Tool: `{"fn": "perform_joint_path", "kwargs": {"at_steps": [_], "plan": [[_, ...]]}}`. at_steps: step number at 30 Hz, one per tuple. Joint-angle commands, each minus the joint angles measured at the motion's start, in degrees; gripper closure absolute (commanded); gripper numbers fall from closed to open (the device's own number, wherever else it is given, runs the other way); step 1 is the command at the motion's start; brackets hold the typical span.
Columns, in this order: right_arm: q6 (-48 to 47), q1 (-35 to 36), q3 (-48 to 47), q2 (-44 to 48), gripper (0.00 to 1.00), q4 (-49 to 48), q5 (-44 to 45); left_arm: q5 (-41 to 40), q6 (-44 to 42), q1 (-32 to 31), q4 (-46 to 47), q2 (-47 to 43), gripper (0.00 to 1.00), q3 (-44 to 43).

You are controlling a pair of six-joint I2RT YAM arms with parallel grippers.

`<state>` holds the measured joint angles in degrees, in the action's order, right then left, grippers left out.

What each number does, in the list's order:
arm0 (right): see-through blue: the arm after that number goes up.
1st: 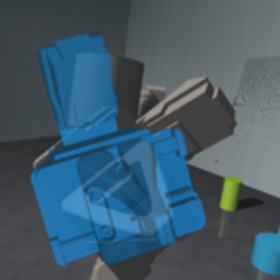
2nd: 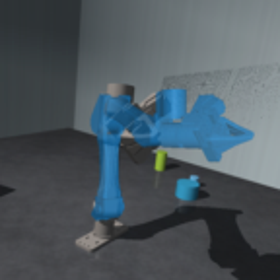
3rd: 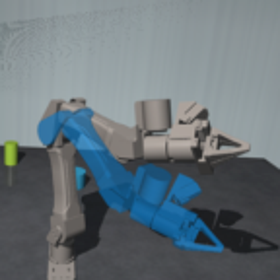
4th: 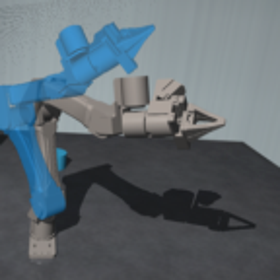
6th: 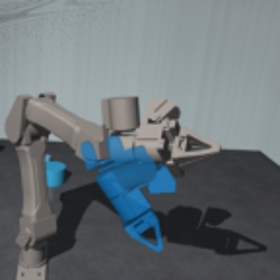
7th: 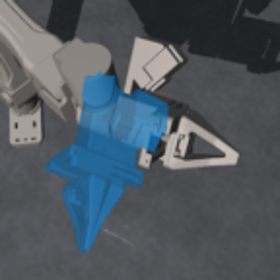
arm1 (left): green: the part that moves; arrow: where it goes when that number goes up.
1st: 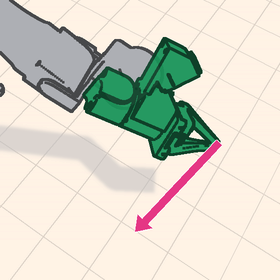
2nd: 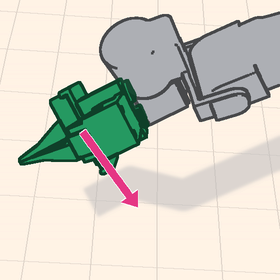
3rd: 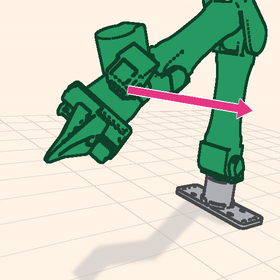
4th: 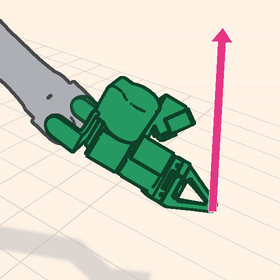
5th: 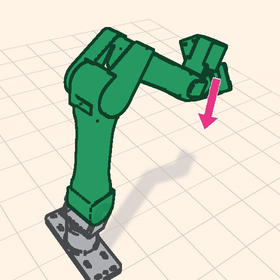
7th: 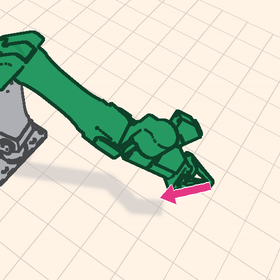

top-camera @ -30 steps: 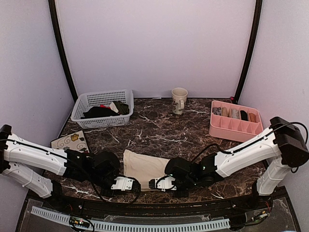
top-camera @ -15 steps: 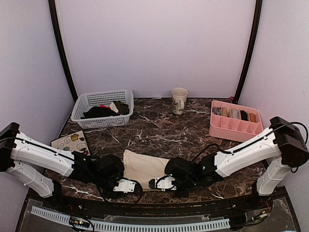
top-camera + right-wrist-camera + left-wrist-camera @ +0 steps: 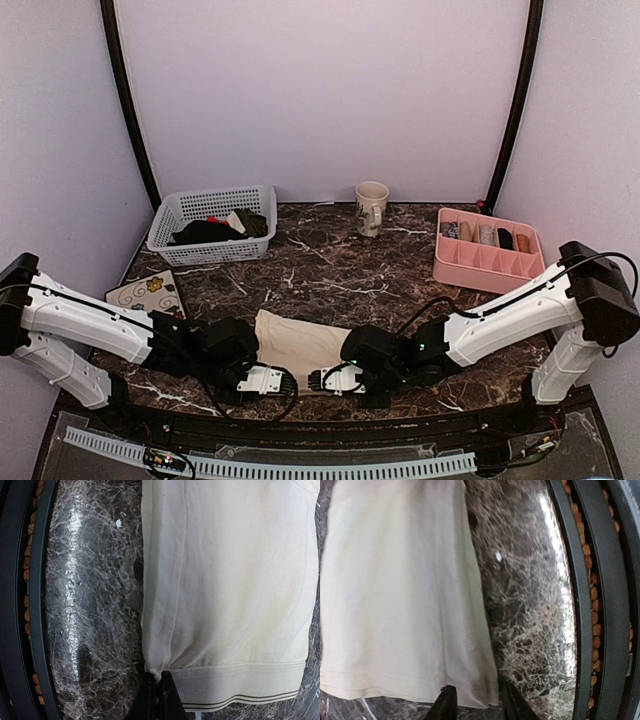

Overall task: Roll the underwear
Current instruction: Pick up the underwear from the center of the board.

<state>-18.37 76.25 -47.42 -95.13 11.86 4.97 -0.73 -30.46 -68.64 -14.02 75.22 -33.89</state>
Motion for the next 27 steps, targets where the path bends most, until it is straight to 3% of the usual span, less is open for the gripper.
{"fn": "perform_joint_path", "kwargs": {"at_steps": [1,7,11,15,27], "plan": [[-0.38,0.49,0.67,-0.92,1.00,5.14,0.04,0.79,-0.44,0.00,-2.03,5.13,0.66,0.47],[-0.70,0.46,0.41,-1.06,1.00,5.68,0.09,0.83,0.38,0.02,-1.99,7.56,0.69,2.03],[-0.61,0.40,0.16,-0.69,1.00,6.25,-0.36,1.14,0.27,0.05,-3.37,7.71,0.89,0.82],[0.16,0.53,-0.99,-0.03,1.00,7.97,-2.42,3.55,0.04,0.00,-6.04,5.06,1.00,-0.10],[5.22,0.64,-2.67,5.93,1.00,12.84,-8.85,9.97,1.62,0.00,-9.97,-4.99,1.00,-2.53]]}}
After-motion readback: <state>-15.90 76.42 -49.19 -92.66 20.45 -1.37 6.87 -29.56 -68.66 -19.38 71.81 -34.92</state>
